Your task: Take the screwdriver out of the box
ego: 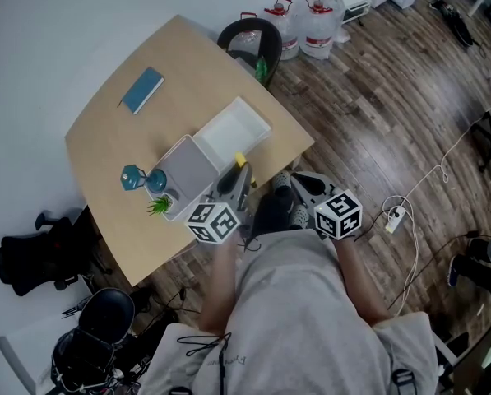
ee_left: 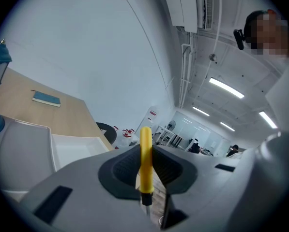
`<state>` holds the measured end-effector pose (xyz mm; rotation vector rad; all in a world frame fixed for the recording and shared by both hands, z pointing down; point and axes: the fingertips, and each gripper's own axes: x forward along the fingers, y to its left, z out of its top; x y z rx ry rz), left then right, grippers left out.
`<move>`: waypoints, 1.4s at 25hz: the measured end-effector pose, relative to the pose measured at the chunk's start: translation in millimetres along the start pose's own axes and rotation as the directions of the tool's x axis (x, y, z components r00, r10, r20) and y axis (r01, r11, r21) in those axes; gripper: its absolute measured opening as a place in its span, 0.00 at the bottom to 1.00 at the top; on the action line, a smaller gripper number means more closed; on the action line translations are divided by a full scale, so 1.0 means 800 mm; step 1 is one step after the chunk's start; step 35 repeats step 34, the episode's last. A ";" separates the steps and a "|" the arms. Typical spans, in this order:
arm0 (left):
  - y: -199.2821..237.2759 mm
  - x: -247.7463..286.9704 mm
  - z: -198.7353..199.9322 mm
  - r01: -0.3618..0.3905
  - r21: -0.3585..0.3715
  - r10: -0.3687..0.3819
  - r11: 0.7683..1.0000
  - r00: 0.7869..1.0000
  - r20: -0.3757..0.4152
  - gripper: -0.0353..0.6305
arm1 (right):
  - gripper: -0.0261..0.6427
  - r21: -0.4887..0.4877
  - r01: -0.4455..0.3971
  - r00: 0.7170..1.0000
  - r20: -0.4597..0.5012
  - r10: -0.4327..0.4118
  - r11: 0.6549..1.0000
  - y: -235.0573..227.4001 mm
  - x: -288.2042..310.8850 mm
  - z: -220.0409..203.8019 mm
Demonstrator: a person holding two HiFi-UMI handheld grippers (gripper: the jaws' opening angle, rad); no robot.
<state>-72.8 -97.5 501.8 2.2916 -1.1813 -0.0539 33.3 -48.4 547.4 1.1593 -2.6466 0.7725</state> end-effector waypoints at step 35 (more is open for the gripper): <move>-0.025 0.012 -0.021 0.043 0.049 -0.040 0.998 0.998 -0.056 0.16 | 0.04 -0.022 0.019 1.000 0.004 -0.019 1.000 -0.007 -0.008 -0.006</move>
